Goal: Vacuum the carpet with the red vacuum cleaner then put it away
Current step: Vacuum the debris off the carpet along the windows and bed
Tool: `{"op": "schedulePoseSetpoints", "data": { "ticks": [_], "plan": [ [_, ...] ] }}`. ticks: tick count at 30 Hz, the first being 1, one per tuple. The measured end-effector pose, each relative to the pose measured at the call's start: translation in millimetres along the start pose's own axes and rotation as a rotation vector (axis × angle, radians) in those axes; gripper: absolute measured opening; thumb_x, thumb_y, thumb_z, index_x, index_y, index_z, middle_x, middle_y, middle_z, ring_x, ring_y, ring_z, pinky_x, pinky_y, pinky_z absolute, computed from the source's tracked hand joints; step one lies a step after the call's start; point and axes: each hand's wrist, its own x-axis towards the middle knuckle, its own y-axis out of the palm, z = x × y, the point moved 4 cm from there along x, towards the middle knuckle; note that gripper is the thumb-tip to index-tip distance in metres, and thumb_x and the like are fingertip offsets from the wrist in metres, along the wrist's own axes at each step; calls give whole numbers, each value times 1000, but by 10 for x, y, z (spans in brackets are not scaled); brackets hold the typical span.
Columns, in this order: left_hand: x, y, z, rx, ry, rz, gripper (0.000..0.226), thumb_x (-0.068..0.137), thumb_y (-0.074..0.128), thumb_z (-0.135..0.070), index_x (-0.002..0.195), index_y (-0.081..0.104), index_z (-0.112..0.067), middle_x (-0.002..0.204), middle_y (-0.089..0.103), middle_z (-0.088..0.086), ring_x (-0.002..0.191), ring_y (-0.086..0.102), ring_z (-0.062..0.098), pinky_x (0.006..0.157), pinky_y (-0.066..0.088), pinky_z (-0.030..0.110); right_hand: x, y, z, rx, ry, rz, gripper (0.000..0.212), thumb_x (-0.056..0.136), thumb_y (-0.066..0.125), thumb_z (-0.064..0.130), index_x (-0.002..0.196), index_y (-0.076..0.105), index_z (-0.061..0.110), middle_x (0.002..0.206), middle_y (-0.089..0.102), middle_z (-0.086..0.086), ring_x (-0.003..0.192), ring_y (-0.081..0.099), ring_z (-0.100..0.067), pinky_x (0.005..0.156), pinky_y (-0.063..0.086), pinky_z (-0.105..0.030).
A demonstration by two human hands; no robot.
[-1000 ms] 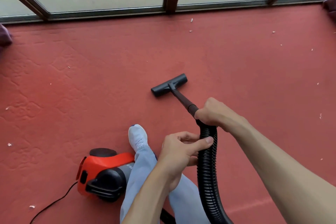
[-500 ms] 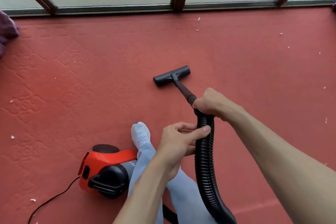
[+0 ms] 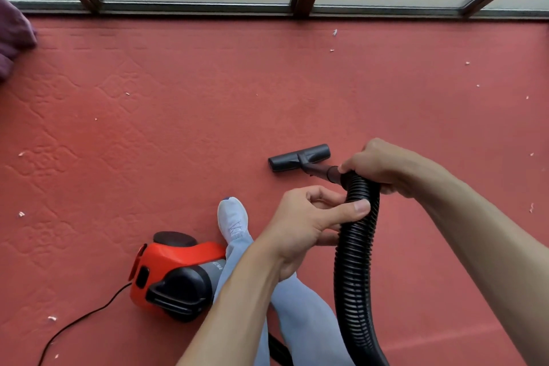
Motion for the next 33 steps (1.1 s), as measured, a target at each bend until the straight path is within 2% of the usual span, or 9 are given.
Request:
{"op": "schedulePoseSetpoints", "data": {
  "ticks": [3, 6, 9, 12, 15, 18, 22, 25, 33],
  "plan": [
    [-37, -43, -50, 13, 12, 13, 37, 79, 83, -12, 105, 62, 2, 83, 73, 11, 77, 69, 23, 80, 58, 40, 5, 17, 27, -20, -17, -16, 21, 87, 63, 20, 74, 57, 4, 59, 48, -9, 47, 38, -20, 44, 26, -22],
    [-98, -154, -68, -20, 31, -38, 47, 79, 83, -12, 109, 57, 15, 85, 73, 14, 78, 70, 22, 79, 59, 40, 14, 87, 152, -28, -49, -38, 23, 88, 61, 19, 70, 53, 7, 60, 47, -7, 48, 38, -20, 45, 27, -24],
    [-171, -278, -115, -46, 64, -102, 43, 79, 82, -12, 109, 61, 11, 91, 74, 16, 79, 70, 22, 69, 61, 30, 54, 161, 348, -73, -87, -75, 22, 88, 59, 19, 70, 50, 9, 60, 47, -6, 48, 40, -20, 44, 26, -25],
    [-187, -388, -176, -60, 102, -139, 39, 79, 83, -13, 106, 64, 8, 93, 75, 18, 80, 70, 20, 82, 60, 40, 117, 196, 527, -106, -108, -89, 18, 87, 56, 19, 74, 51, 9, 63, 49, -8, 51, 43, -23, 45, 28, -26],
    [-173, -451, -219, -57, 126, -145, 35, 78, 83, -13, 103, 65, 4, 102, 73, 24, 81, 70, 19, 78, 60, 35, 134, 177, 611, -132, -135, -119, 19, 87, 57, 23, 77, 55, 6, 68, 51, -10, 56, 44, -25, 48, 29, -28],
    [-155, -469, -215, -54, 135, -141, 35, 77, 86, -13, 102, 66, 1, 92, 71, 18, 79, 69, 16, 72, 58, 29, 136, 151, 623, -172, -175, -160, 33, 88, 56, 33, 84, 64, 1, 72, 54, -12, 65, 48, -29, 53, 32, -31],
    [-63, -552, -212, -89, 134, -208, 38, 75, 87, -14, 103, 66, 0, 91, 71, 10, 78, 69, 16, 79, 60, 36, 302, 236, 726, -220, -187, -221, 39, 86, 53, 39, 88, 66, 2, 74, 60, -14, 70, 52, -32, 53, 33, -31],
    [32, -650, -243, -117, 100, -302, 36, 77, 86, -17, 104, 67, -5, 94, 73, 14, 76, 70, 16, 80, 60, 35, 565, 360, 864, -194, -191, -202, 37, 84, 54, 38, 94, 68, 6, 90, 69, -18, 83, 63, -36, 59, 38, -31],
    [241, -855, -370, -128, 43, -402, 33, 79, 84, -18, 106, 69, -8, 103, 76, 16, 79, 73, 18, 84, 59, 40, 828, 518, 1234, -232, -228, -180, 34, 88, 51, 35, 99, 60, 4, 101, 68, -17, 89, 61, -36, 71, 44, -34]
  ]
}}
